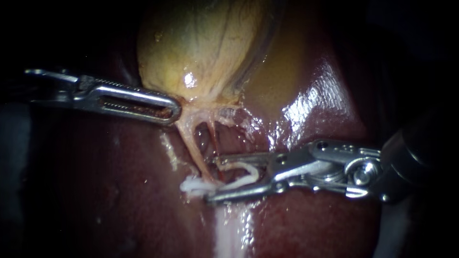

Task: Clipping third clip left tube

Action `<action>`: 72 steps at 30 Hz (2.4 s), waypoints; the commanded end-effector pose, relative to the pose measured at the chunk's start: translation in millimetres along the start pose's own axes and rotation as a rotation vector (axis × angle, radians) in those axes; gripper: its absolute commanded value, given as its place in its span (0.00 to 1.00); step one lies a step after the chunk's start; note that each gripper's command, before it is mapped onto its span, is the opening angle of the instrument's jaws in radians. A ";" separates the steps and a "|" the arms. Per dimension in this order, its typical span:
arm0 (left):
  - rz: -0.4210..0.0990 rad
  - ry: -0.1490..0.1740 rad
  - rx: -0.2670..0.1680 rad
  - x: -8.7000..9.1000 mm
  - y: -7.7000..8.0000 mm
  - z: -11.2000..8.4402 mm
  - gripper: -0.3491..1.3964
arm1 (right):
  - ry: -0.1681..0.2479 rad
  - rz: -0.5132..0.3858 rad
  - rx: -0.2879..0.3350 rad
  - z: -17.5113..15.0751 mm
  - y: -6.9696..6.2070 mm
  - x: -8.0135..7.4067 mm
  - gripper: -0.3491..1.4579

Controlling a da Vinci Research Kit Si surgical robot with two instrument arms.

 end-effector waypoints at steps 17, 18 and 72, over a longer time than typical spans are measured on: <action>0.000 0.001 0.002 0.0 0.2 0.1 0.00 | 0.006 -0.017 -0.023 3.6 1.6 -0.5 0.47; 0.000 0.001 0.002 0.0 0.2 0.1 0.00 | 0.005 -0.016 -0.020 4.0 1.7 -0.5 0.47; -0.001 0.002 0.003 0.0 0.4 0.3 0.00 | 0.054 0.076 0.055 4.7 3.5 4.1 0.00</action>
